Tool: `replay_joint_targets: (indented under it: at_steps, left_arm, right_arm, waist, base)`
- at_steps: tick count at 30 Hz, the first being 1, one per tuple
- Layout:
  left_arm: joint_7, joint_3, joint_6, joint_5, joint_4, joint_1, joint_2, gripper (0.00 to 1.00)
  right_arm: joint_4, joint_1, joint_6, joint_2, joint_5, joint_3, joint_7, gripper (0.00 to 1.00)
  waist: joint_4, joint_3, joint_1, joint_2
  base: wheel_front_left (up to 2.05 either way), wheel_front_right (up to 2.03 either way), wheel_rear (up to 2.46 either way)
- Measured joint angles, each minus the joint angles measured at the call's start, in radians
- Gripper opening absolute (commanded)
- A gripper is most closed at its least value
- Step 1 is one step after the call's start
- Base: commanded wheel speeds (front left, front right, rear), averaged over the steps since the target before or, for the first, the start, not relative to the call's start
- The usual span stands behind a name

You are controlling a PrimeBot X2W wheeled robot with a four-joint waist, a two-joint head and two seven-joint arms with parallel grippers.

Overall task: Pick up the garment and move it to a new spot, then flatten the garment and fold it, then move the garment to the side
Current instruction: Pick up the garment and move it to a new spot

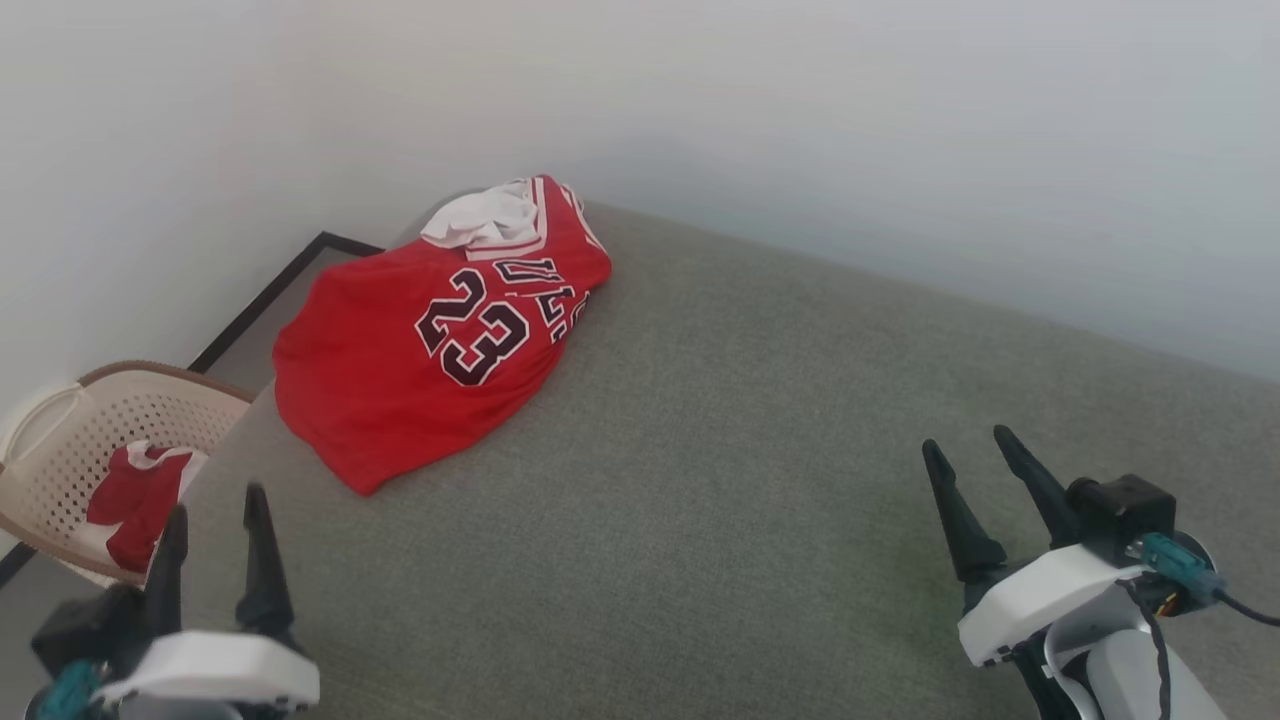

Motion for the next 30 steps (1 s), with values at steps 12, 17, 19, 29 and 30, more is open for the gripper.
replay_joint_targets:
  at_steps: [12, 17, 19, 29, 30]
  left_arm:
    - [0.052, -0.051, -0.006, -0.015, 0.121, -0.207, 0.034, 1.00]
    - [0.056, -0.053, -0.006, -0.026, 0.224, -0.339, 0.063, 1.00]
    - [0.056, -0.053, -0.013, -0.029, 0.279, -0.395, 0.079, 1.00]
    - [0.047, -0.041, -0.014, -0.059, 0.561, -0.662, 0.144, 1.00]
    - [0.054, -0.039, -0.013, -0.064, 0.590, -0.685, 0.149, 1.00]
  right_arm:
    - [-0.058, -0.012, 0.000, -0.053, 0.005, -0.012, 0.013, 1.00]
    - [-0.101, -0.031, 0.000, -0.088, 0.006, -0.012, 0.035, 1.00]
    - [-0.123, -0.042, 0.000, -0.102, 0.007, -0.015, 0.042, 1.00]
    - [-0.247, -0.093, 0.000, -0.186, 0.023, -0.016, 0.080, 1.00]
    - [-0.260, -0.100, 0.000, -0.196, 0.025, -0.018, 0.083, 1.00]
  waist:
    - [-0.028, 0.079, 0.0000, 0.0000]
    - [-0.064, 0.137, 0.0000, 0.0000]
    - [-0.079, 0.165, -0.0001, 0.0000]
    - [-0.160, 0.343, 0.0000, 0.0000]
    - [-0.167, 0.362, 0.0000, 0.0000]
  base:
    - [0.00, 0.00, 0.00]
    - [0.00, 0.00, 0.00]
    - [0.00, 0.00, 0.00]
    - [0.00, 0.00, 0.00]
    - [0.00, 0.00, 0.00]
